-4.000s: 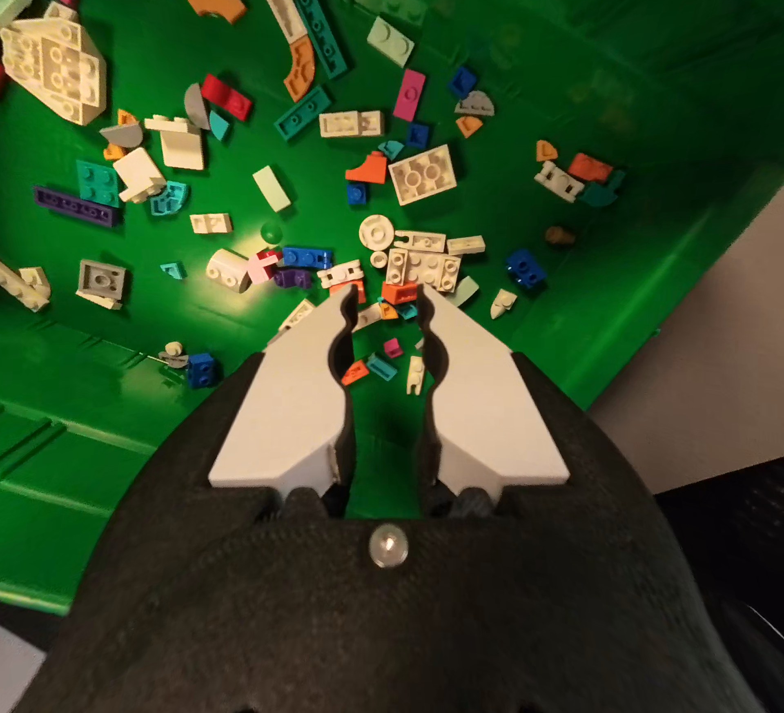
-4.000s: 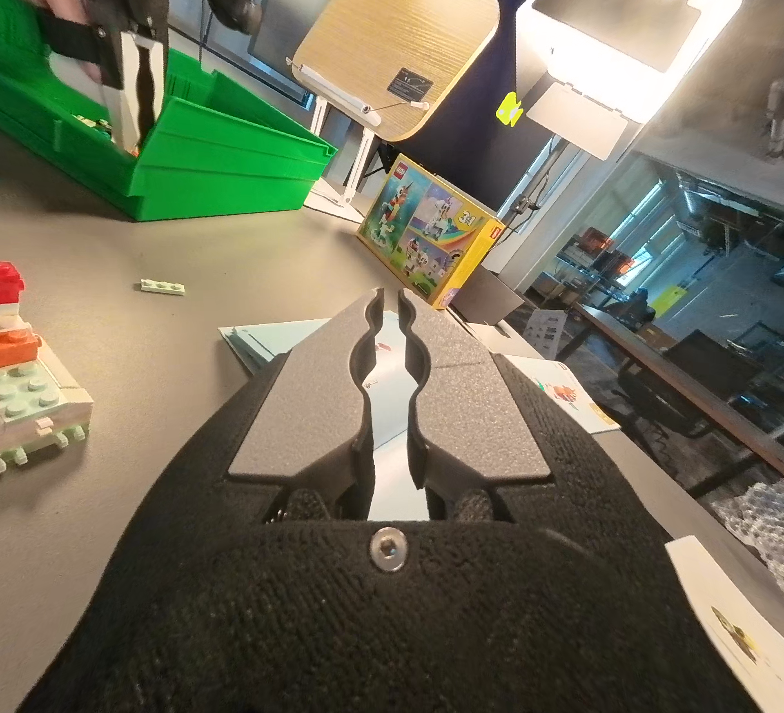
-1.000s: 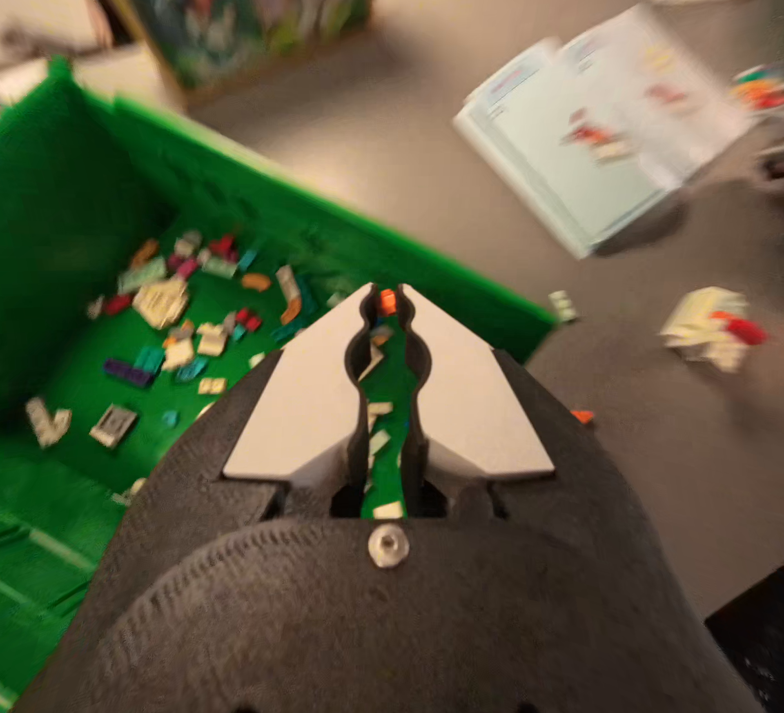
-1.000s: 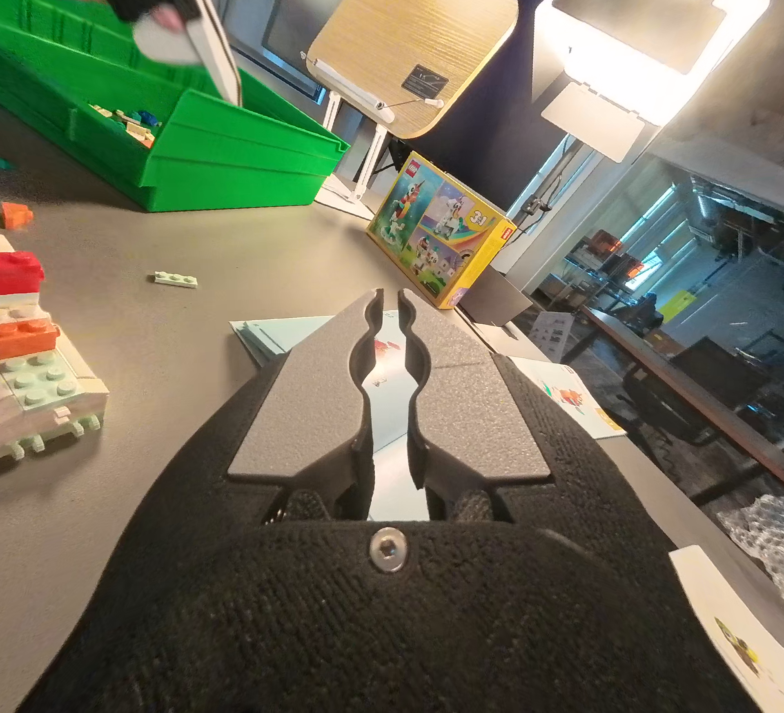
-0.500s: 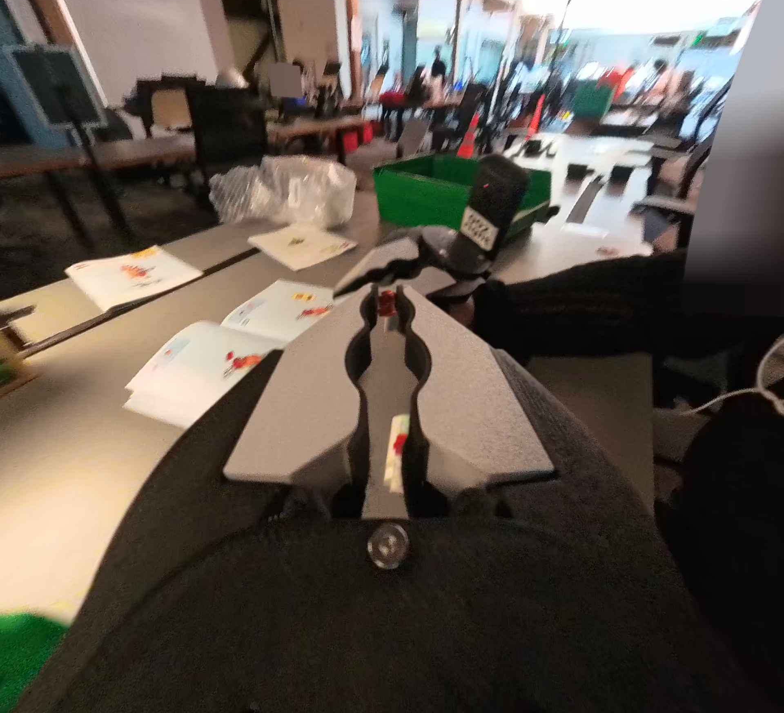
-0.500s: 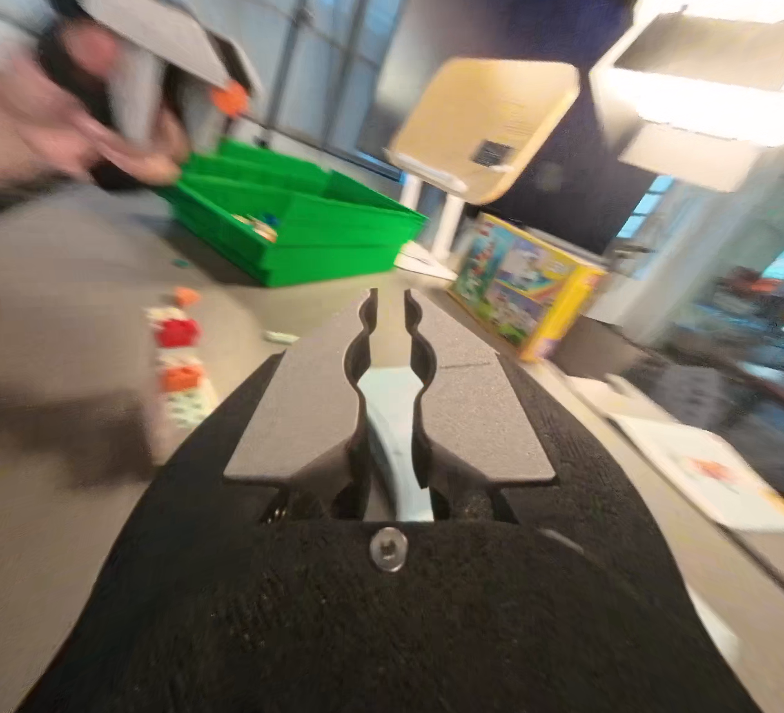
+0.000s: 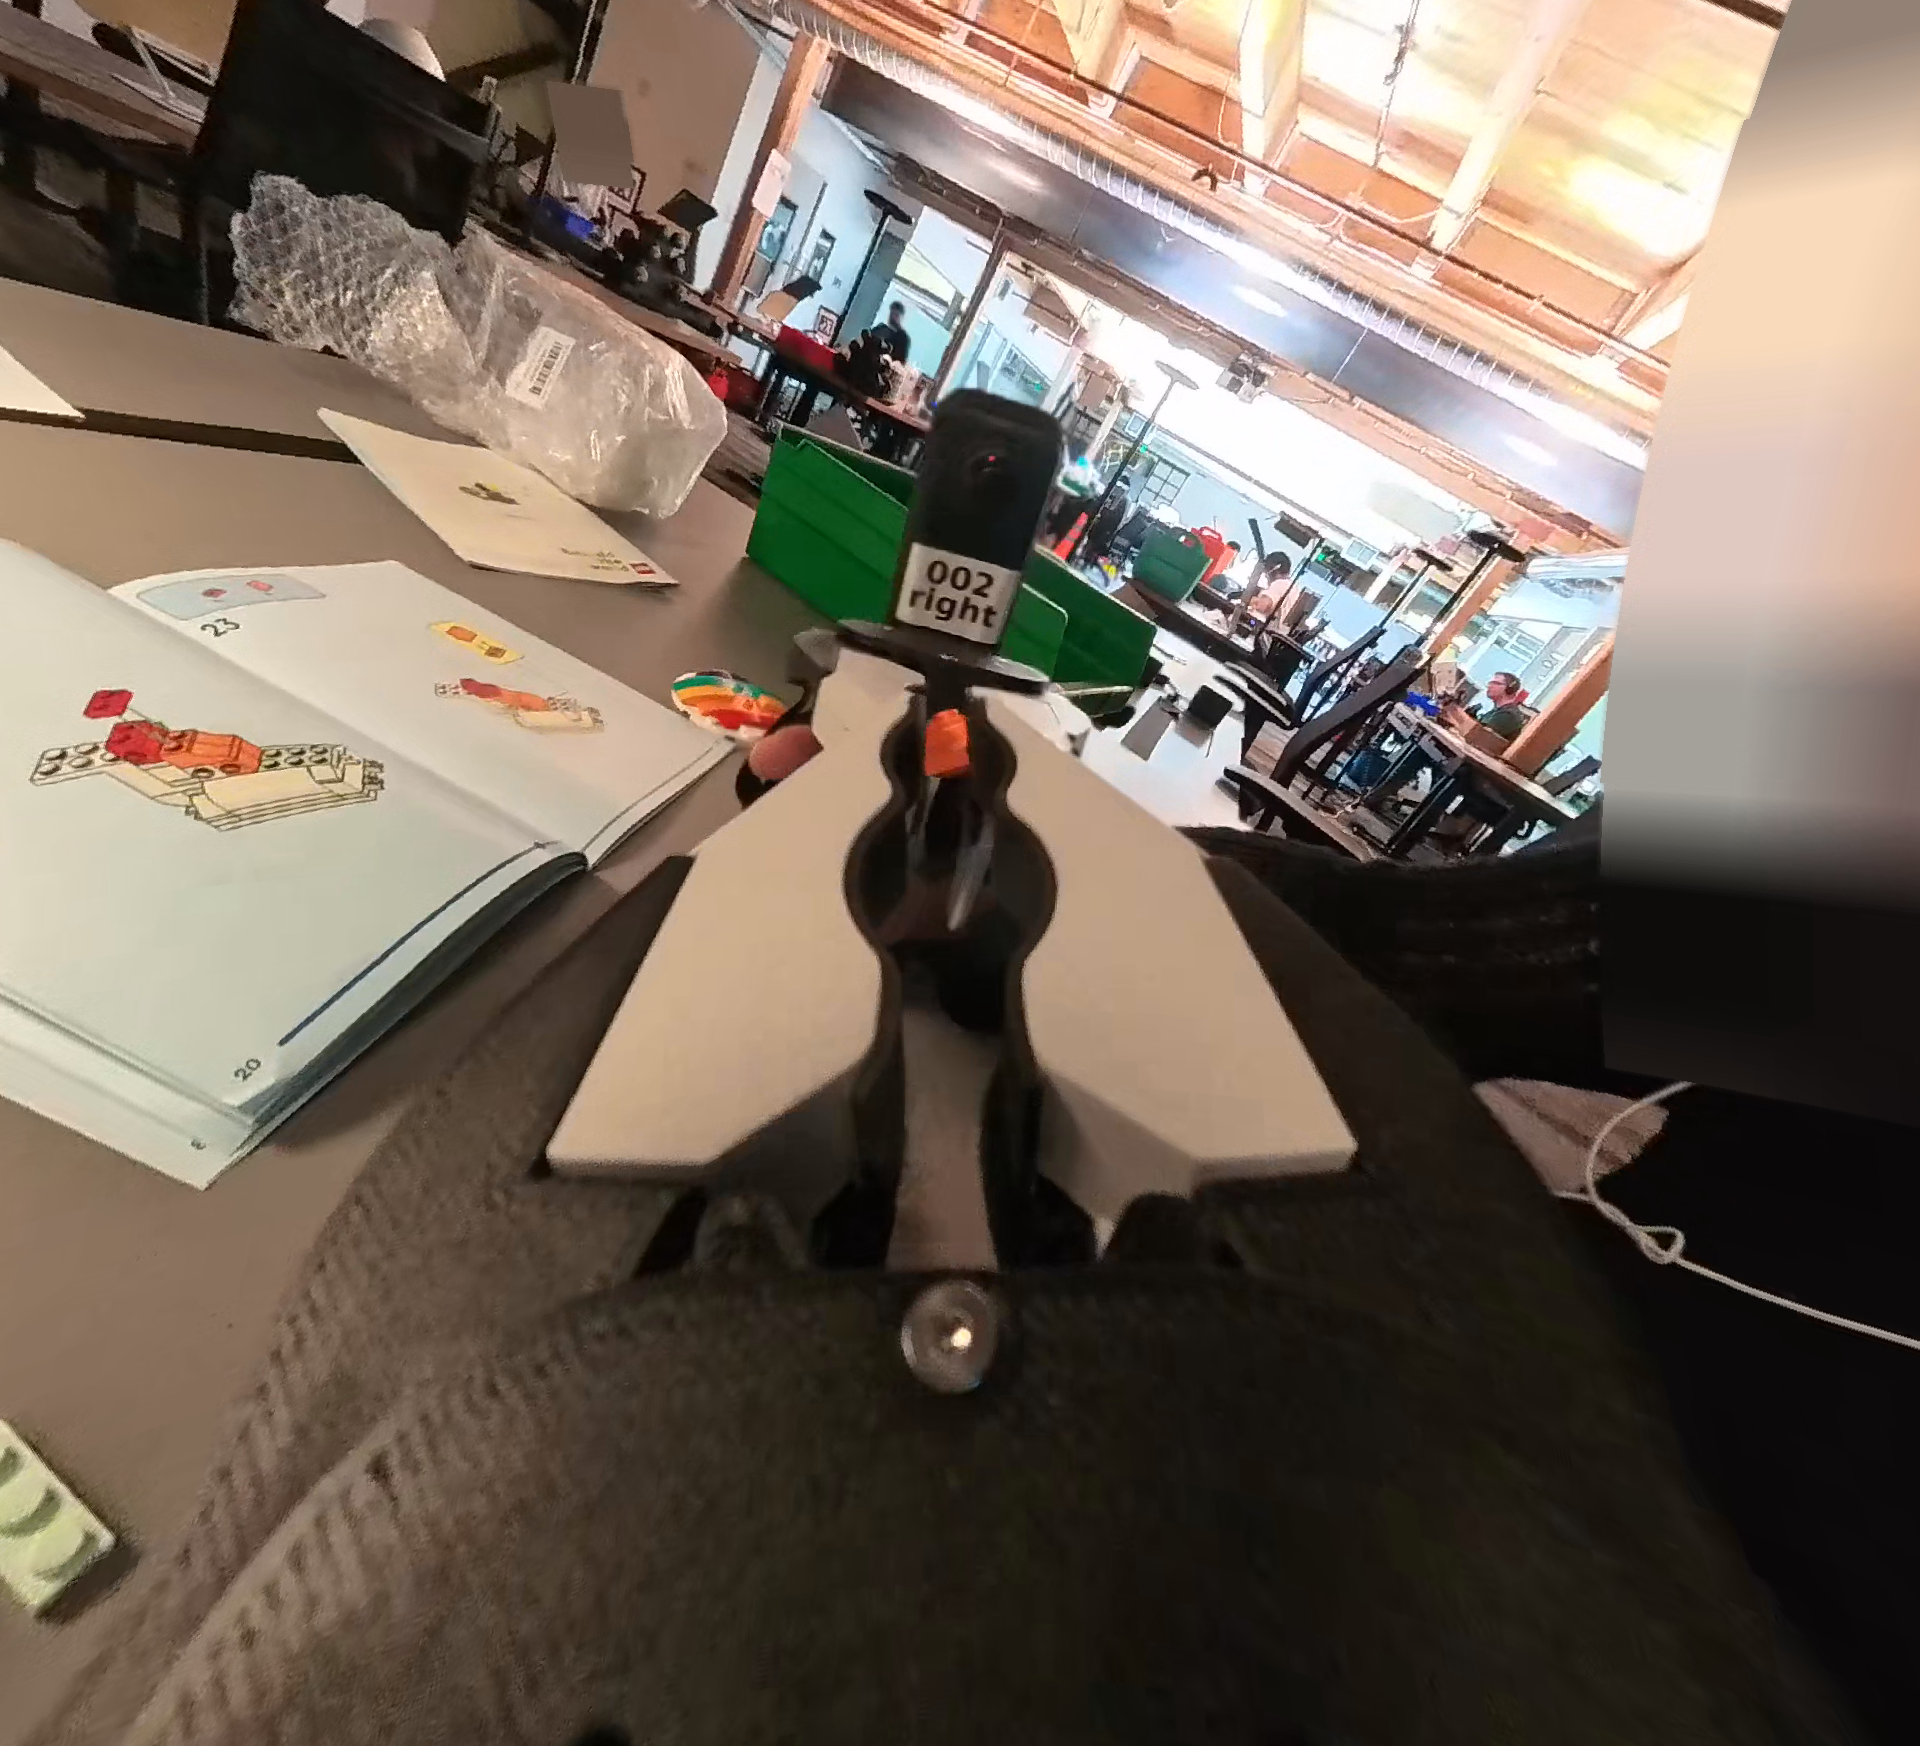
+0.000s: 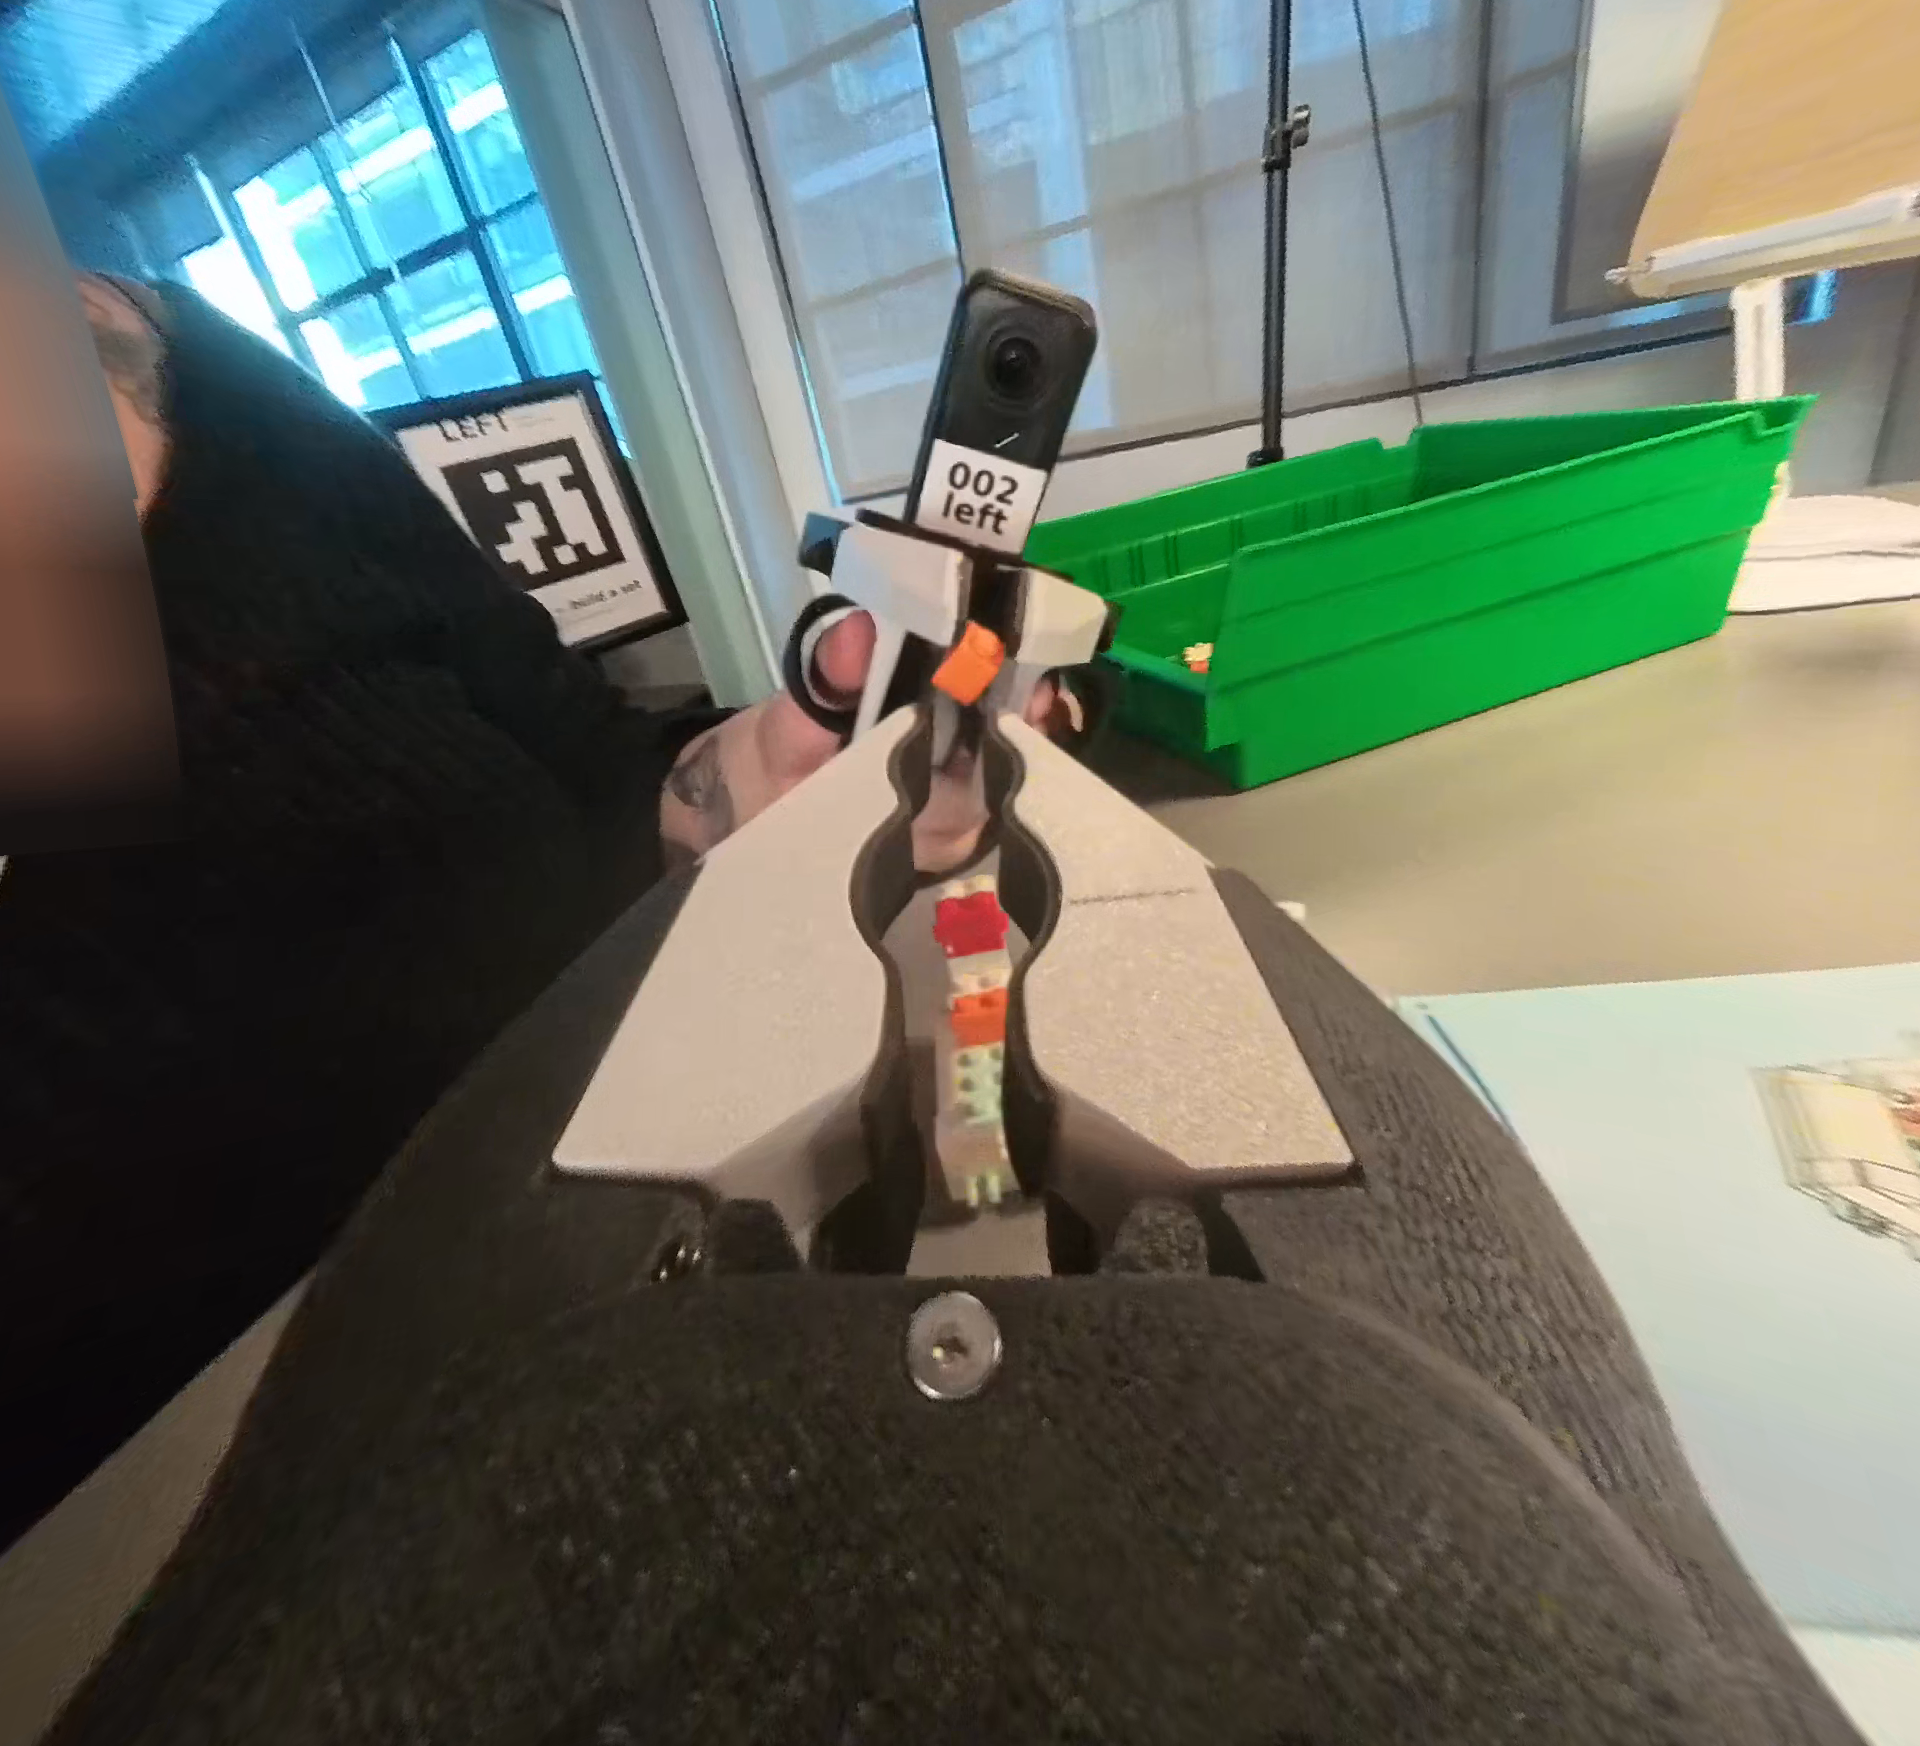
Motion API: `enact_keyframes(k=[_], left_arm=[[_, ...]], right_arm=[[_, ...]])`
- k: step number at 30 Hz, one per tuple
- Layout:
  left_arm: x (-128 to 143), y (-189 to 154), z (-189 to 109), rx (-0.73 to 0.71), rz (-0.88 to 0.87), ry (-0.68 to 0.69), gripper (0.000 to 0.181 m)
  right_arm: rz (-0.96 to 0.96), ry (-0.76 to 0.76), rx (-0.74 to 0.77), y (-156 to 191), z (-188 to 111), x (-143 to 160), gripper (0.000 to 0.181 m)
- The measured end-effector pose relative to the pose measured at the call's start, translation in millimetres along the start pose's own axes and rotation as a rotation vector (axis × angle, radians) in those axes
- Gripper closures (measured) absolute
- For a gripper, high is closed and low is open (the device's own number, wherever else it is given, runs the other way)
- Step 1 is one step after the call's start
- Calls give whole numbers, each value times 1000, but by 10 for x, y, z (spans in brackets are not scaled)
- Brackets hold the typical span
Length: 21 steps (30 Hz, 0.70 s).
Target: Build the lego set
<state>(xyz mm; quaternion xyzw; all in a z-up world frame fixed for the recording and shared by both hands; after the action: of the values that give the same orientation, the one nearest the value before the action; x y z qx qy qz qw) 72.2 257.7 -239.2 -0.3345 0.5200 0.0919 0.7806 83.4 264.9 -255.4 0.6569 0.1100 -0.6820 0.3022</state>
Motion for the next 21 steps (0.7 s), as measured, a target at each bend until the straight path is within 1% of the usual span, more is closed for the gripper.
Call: enact_keyframes(k=[2, 7, 10, 13, 15, 17, 18, 21], left_arm=[[23, -4, 15, -3, 12, 27, 174], [38, -13, 17, -19, 56, 54, 174], [49, -3, 17, -38, 89, 72, 175], [63, 25, -7, -73, 107, 94, 175], [77, 70, -55, -143, 136, 115, 172], [42, 74, -154, -208, 192, 125, 153], [15, 71, -227, -243, 225, 127, 149], [-65, 101, -520, -389, 342, 118, 148]], right_arm=[[41, -3, -20, -3, -8, -13, 171], [100, -38, -61, -3, -60, -77, 171], [141, -14, -71, -13, -40, -55, 173], [142, 23, -40, -45, -24, -22, 175], [117, 72, 29, -107, -25, 29, 175], [51, 185, 195, -285, -83, 155, 175], [-2, 258, 280, -375, -146, 229, 175], [-156, 469, 484, -555, -390, 431, 175]])
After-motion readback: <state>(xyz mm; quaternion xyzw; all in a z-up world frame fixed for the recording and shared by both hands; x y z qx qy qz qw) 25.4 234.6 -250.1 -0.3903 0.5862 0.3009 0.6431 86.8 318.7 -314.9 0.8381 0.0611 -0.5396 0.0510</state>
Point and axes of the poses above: each gripper's, where its closed fingertips meet, z out along the fingers, x out of its underside, y = z × x across the jaws, the point moved 2 cm from there along -z, back along the fingers, and after that the axes turned 14 degrees about x, right-handed, at the moved point
